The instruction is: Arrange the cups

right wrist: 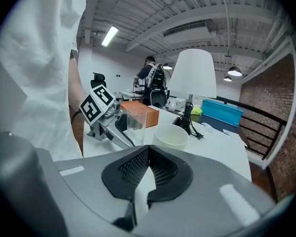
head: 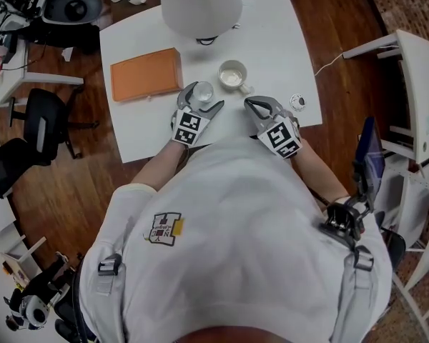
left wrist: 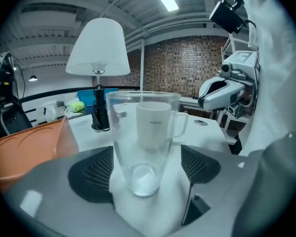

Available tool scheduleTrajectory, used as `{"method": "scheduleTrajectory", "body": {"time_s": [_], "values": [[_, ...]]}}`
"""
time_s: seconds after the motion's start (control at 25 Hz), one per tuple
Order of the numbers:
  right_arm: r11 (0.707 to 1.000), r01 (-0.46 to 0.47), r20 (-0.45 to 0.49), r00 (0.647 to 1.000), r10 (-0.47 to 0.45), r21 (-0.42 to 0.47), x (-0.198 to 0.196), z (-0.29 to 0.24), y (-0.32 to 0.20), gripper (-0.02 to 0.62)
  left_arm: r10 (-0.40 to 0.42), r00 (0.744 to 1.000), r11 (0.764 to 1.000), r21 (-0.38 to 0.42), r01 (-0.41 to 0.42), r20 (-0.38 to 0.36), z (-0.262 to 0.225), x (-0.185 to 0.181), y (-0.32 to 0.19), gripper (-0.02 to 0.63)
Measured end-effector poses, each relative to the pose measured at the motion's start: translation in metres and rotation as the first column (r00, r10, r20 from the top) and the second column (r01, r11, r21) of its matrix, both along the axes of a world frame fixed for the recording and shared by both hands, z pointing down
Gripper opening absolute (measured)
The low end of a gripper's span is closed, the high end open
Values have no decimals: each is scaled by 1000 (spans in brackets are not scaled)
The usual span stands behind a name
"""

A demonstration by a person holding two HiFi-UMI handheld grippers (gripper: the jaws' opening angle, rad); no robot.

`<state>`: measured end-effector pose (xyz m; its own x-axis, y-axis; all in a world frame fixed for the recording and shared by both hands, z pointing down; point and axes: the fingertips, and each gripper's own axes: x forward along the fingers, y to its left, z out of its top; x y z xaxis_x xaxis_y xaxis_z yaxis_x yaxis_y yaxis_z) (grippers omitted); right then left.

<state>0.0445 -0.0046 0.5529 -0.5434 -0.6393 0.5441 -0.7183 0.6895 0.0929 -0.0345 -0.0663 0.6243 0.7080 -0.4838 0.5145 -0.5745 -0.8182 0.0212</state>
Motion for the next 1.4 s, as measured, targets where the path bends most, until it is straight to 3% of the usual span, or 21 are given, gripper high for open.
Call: {"method": "scheduleTrajectory", "body": {"time_s": [0.12, 0.24, 0.72, 1.0, 1.2, 1.4], "values": [[999, 40, 5, 999, -40, 0, -7, -1, -8, 4, -8, 1000, 1000, 6, 8, 9, -2, 10, -6, 413], [994, 111, -1, 994, -111, -2, -23, 1, -10, 11, -32, 999, 999, 14, 31, 26, -2, 11, -10, 274], [976, 215, 8, 976, -215, -12, -47, 7, -1, 6, -84, 996, 996, 3, 84, 29, -13, -9, 11, 270], [966, 259, 51, 965, -257, -28, -79, 12, 7, 5, -202, 979, 979, -30, 203, 31, -19, -73, 40, 270], [953, 302, 62, 952, -301, -18, -108, 12, 7, 3, -337, 940, 939, -58, 339, 49, -9, -137, 49, 270], [927, 375, 43, 926, -375, 13, -146, 9, 5, 2, -423, 906, 905, -35, 424, 27, -24, -184, 40, 270]]}}
